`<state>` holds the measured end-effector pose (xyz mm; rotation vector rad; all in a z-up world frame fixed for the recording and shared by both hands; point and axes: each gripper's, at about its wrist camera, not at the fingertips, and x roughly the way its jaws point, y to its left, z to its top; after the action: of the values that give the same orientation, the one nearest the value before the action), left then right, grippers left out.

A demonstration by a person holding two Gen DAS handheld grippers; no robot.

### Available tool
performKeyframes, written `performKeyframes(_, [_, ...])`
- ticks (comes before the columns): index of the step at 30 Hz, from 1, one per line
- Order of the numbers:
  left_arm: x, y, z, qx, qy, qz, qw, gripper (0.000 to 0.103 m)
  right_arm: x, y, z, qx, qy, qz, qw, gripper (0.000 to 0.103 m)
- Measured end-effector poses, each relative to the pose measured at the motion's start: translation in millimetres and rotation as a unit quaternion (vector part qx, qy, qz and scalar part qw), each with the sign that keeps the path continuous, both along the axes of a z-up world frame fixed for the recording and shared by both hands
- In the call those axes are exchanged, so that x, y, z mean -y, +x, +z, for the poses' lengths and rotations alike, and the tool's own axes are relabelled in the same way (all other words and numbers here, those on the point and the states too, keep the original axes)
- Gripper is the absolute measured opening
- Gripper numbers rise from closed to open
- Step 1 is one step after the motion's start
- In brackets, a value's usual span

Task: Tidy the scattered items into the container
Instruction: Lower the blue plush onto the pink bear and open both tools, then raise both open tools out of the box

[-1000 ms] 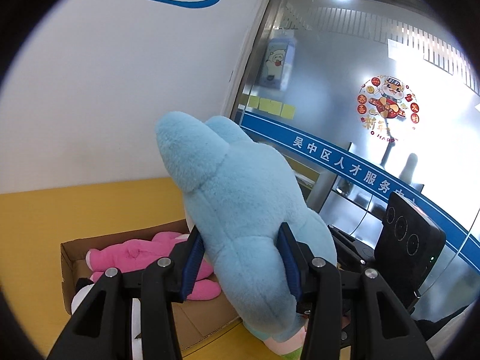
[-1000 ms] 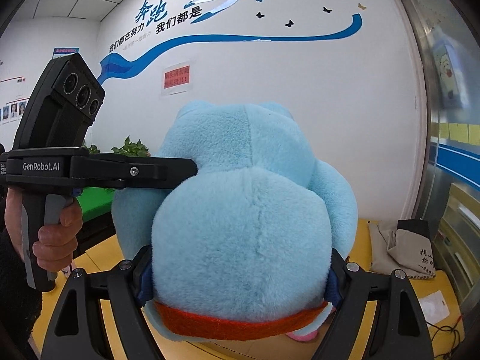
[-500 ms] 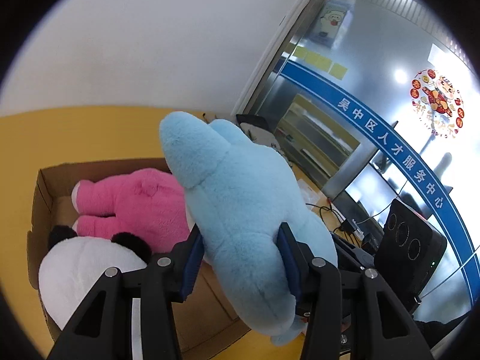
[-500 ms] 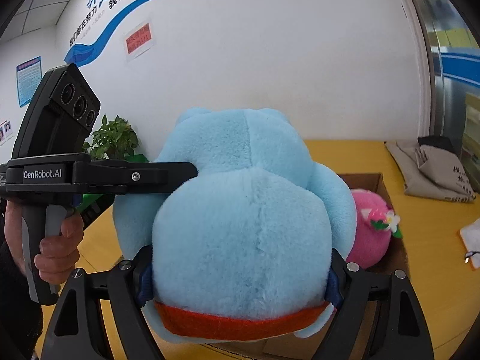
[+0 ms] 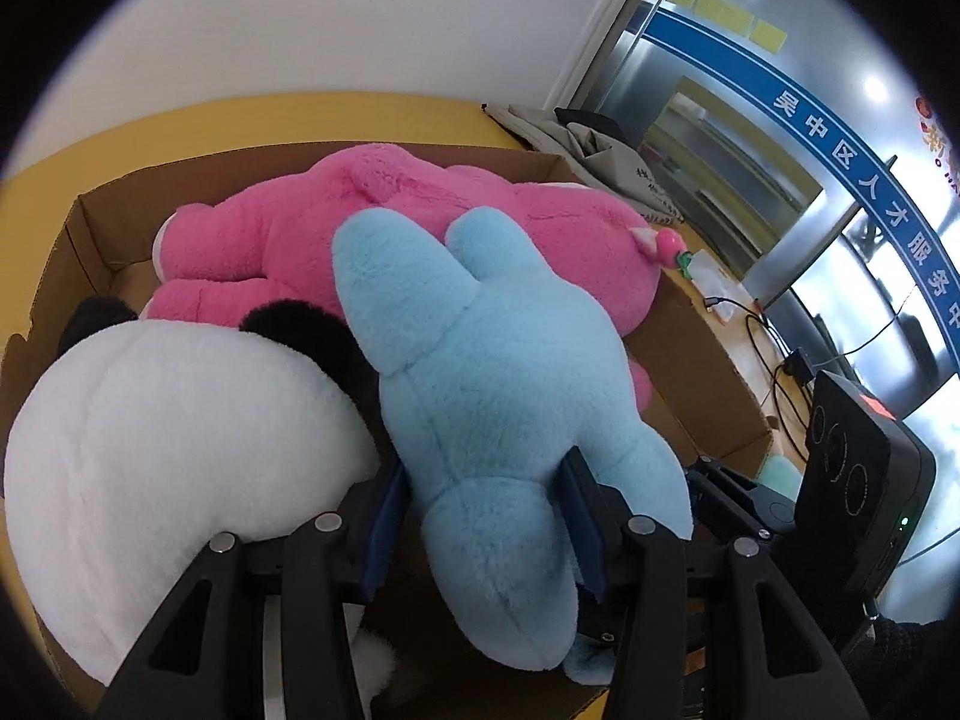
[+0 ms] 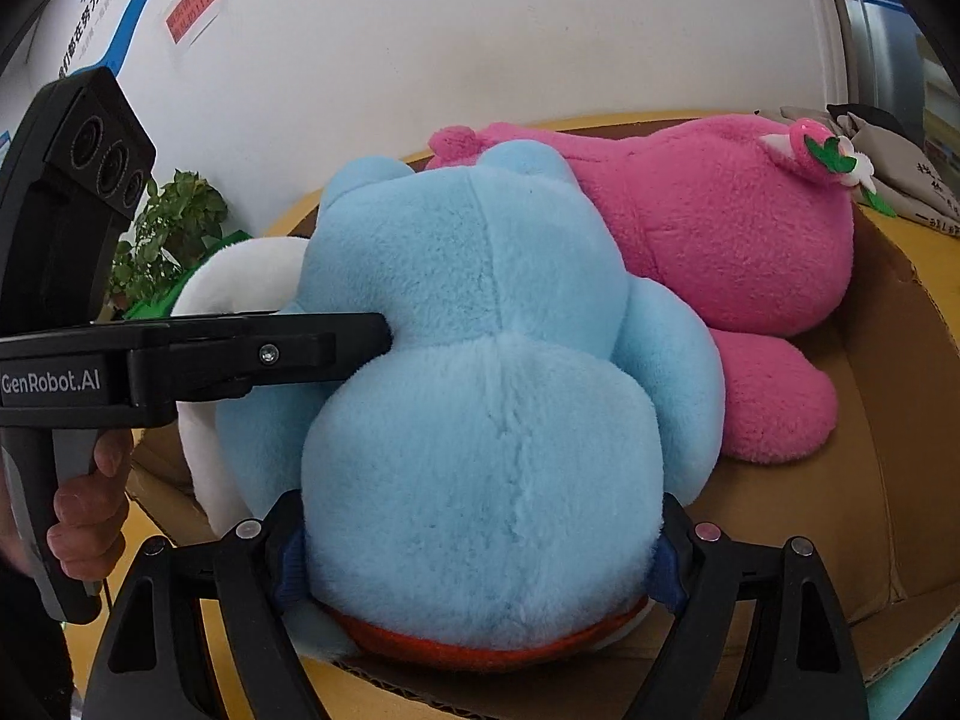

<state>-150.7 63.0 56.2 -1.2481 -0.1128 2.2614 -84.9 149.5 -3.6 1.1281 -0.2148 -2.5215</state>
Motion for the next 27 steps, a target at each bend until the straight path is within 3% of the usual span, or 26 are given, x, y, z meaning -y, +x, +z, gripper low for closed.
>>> performKeyframes(6, [1,13,10,-0.018,-0.037,0.035,0.9986,0.047,0,0,-3,0.017,0.018,-0.002,1.0,0.1])
performKeyframes(10, [7,29,51,-0.09,-0.052,0.061,0.9927,0.047,-13,2,4,0.038,0.002,-0.004,0.999,0.102])
performKeyframes(14, [3,23,74,-0.115,-0.061,0.063,0.9895,0.047,-35,29,28,0.008,-0.04,-0.015,0.999,0.101])
performKeyframes(15, [-3,18,72,-0.114,-0.074,0.062,0.9889,0.047,-39,32,34,-0.001,-0.046,-0.017,0.999,0.101])
performKeyframes(17, [-16,3,56,-0.092,-0.099,0.059,0.9891,0.047,-42,37,40,-0.014,-0.047,-0.014,0.999,0.086])
performKeyframes(19, [-25,-12,32,-0.063,-0.125,0.06,0.9883,0.047,-39,33,30,0.009,-0.043,-0.004,0.999,0.078])
performKeyframes(21, [-29,-19,12,-0.066,-0.147,0.071,0.9844,0.048,-24,27,24,0.018,-0.018,-0.004,1.0,0.07])
performKeyframes(24, [-16,-17,9,-0.057,-0.116,0.079,0.9884,0.05,-17,27,24,0.012,0.007,0.004,1.0,0.07])
performKeyframes(27, [8,-3,21,-0.048,-0.056,0.094,0.9928,0.049,-10,21,19,0.009,0.03,0.004,0.999,0.078])
